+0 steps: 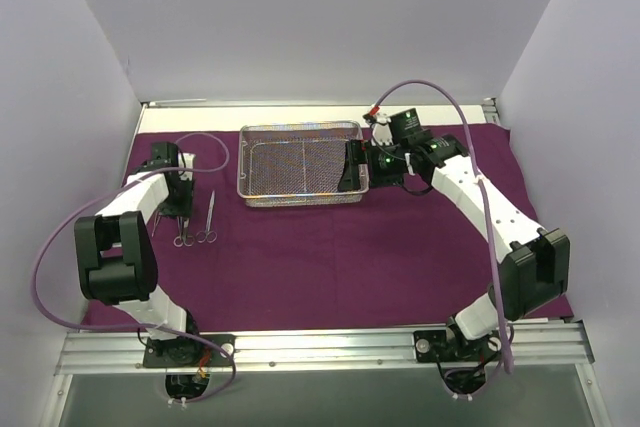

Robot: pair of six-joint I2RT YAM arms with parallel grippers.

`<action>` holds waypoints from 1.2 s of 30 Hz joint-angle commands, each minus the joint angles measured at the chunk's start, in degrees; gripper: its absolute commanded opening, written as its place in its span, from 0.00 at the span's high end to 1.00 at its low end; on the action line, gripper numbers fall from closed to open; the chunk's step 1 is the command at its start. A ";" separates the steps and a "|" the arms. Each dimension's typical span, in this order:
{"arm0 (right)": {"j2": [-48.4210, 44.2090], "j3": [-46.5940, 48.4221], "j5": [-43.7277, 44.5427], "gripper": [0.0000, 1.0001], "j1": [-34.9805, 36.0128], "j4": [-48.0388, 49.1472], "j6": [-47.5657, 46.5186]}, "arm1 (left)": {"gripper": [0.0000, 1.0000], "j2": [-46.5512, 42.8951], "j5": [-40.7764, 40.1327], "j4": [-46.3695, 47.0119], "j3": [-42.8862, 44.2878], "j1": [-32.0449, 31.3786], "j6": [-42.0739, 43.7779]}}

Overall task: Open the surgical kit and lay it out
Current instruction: Adjust the medical item in the surgical kit.

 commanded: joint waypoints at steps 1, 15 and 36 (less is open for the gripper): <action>0.36 0.44 -0.71 0.00 1.11 0.22 -0.80 | 0.62 1.75 3.57 -1.82 3.35 1.05 0.49; 0.89 1.85 1.32 0.00 3.13 -0.58 -2.57 | 0.66 2.90 2.61 -2.09 1.76 1.58 1.11; 1.06 1.94 1.23 0.00 1.81 -0.67 -2.13 | 0.72 7.03 4.46 -1.47 3.00 3.42 2.77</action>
